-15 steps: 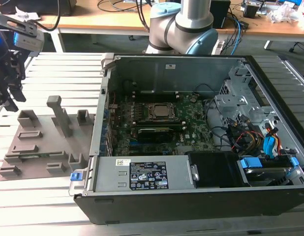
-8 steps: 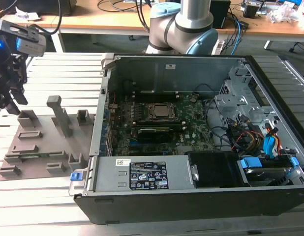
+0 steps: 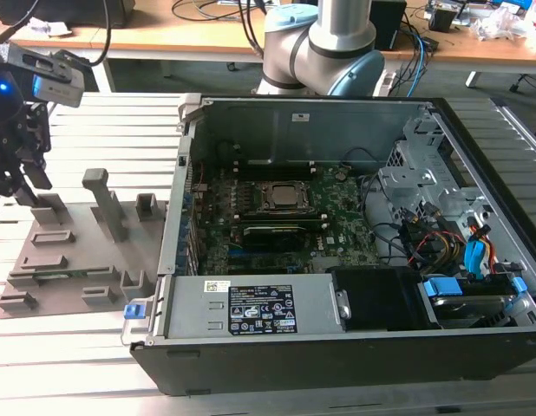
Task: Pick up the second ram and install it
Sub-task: 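Pick up the second ram and move it above second insertion slot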
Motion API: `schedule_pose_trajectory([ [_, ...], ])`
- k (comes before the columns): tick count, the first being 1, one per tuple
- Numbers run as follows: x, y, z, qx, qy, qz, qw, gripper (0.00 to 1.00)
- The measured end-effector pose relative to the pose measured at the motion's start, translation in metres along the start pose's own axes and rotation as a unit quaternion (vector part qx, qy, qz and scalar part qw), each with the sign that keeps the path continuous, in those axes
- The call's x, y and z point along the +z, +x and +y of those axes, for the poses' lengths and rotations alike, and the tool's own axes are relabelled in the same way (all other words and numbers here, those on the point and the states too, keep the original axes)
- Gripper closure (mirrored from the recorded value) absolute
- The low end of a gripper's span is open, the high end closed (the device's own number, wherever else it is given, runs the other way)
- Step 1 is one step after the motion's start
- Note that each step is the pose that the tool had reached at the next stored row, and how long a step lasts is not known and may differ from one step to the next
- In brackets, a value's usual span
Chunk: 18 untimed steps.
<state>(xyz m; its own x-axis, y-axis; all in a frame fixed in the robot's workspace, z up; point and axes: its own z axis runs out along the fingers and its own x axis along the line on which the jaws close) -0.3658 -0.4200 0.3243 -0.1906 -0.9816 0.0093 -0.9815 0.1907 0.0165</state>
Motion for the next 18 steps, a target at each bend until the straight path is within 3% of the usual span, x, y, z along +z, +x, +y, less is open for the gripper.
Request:
schedule_pose_trajectory([
  [18,0.0119,-0.0001,-0.0002,0.0,0.0,0.0,1.0,0.64],
])
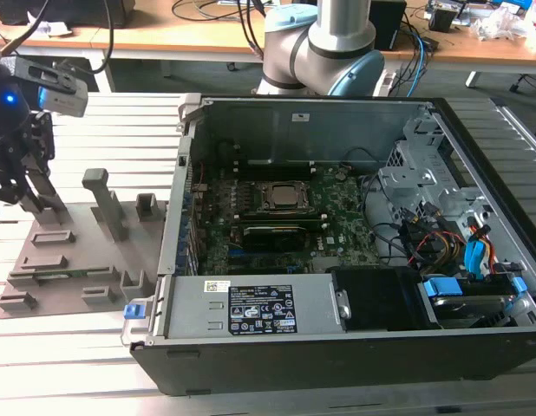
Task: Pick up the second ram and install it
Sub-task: 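Pick up the second ram and move it above second insertion slot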
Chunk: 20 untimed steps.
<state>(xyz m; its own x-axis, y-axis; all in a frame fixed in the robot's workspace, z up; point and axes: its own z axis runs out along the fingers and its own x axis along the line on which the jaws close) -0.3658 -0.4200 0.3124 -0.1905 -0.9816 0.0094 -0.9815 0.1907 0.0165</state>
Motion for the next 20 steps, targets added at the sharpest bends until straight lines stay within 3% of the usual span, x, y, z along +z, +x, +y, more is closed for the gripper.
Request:
schedule_pose_trajectory([
  [12,0.0075,-0.0001,-0.0001,0.0,0.0,0.0,1.0,0.64],
  [18,0.0204,0.0017,-0.0007,0.0,-0.0001,0.0001,1.0,0.64],
  [20,0.0247,0.006,-0.0016,-0.001,0.0,0.0,1.0,0.64],
])
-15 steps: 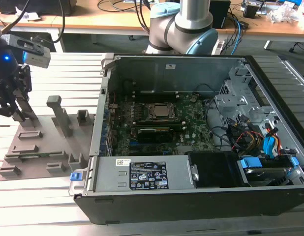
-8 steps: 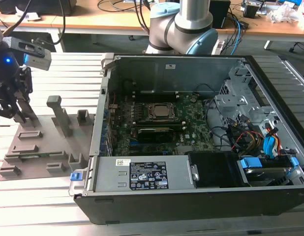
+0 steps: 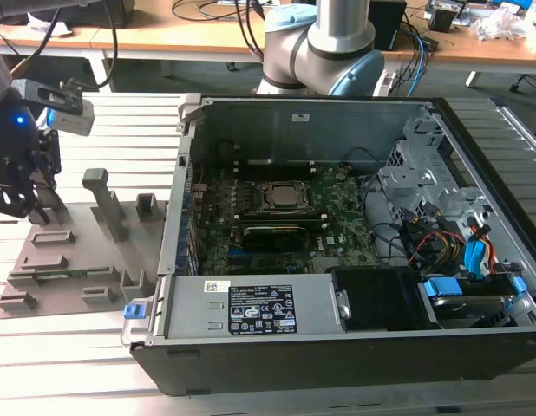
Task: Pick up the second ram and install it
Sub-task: 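Pick up the second ram and move it above second insertion slot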
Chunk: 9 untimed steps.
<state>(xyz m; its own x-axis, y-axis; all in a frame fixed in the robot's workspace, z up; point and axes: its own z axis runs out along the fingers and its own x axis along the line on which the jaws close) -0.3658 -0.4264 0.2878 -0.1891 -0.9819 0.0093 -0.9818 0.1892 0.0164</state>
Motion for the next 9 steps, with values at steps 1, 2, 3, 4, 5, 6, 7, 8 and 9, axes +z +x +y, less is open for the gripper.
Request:
schedule_pose_trajectory([
  [1,0.0016,0.0018,-0.0004,-0.001,0.0,0.0,1.0,0.64],
  [2,0.0026,0.0027,-0.0006,-0.006,0.0,0.0001,1.0,0.64],
  [3,0.0031,0.0028,-0.0006,-0.01,0.0001,0.0002,1.0,0.64],
  [4,0.0043,0.0029,-0.0006,-0.03,0.0002,0.0006,0.9996,0.64],
  [5,0.0058,0.0037,-0.0008,-0.039,0.0003,0.0009,0.9993,0.64],
  [6,0.0074,0.0052,-0.0011,-0.039,0.0004,0.0009,0.9992,0.64],
  [7,0.0083,0.0067,-0.0013,-0.039,0.0004,0.0009,0.9992,0.64],
  [8,0.0097,0.0097,-0.0019,-0.039,0.0004,0.0009,0.9992,0.64],
  [9,0.0118,0.012,-0.0024,-0.041,0.0005,0.0012,0.9991,0.64],
])
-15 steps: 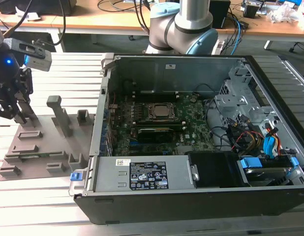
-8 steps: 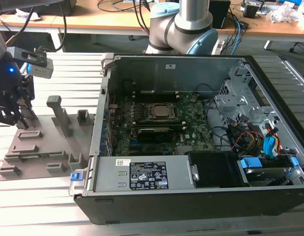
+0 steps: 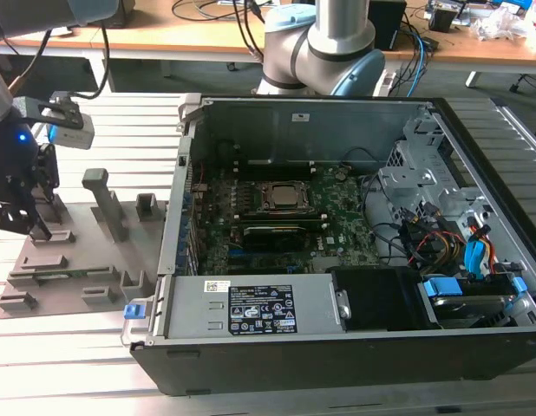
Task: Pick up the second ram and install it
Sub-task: 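Pick up the second ram and move it above second insertion slot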
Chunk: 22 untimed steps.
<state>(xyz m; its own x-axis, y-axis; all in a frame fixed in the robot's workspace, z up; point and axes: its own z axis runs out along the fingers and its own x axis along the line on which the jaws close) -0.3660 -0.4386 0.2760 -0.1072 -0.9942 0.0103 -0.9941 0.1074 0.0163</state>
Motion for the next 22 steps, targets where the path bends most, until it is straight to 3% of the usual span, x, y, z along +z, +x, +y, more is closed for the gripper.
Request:
schedule_pose_trajectory([
  [6,0.0091,0.0012,-0.0003,-0.006,0.0002,0.0012,1.0,0.64],
  [15,0.0323,0.0043,-0.001,-0.006,0.0001,0.0012,1.0,0.64],
  [16,0.0378,0.0075,-0.0015,-0.006,0.0001,0.0012,1.0,0.64],
  [17,0.0424,0.0183,-0.0027,-0.006,0.0001,0.0012,1.0,0.64],
  [20,0.05,0.0233,-0.0035,-0.006,0.0002,0.0012,1.0,0.64],
  [22,0.0593,0.0235,-0.0047,-0.013,0.0001,0.0015,0.9999,0.64],
])
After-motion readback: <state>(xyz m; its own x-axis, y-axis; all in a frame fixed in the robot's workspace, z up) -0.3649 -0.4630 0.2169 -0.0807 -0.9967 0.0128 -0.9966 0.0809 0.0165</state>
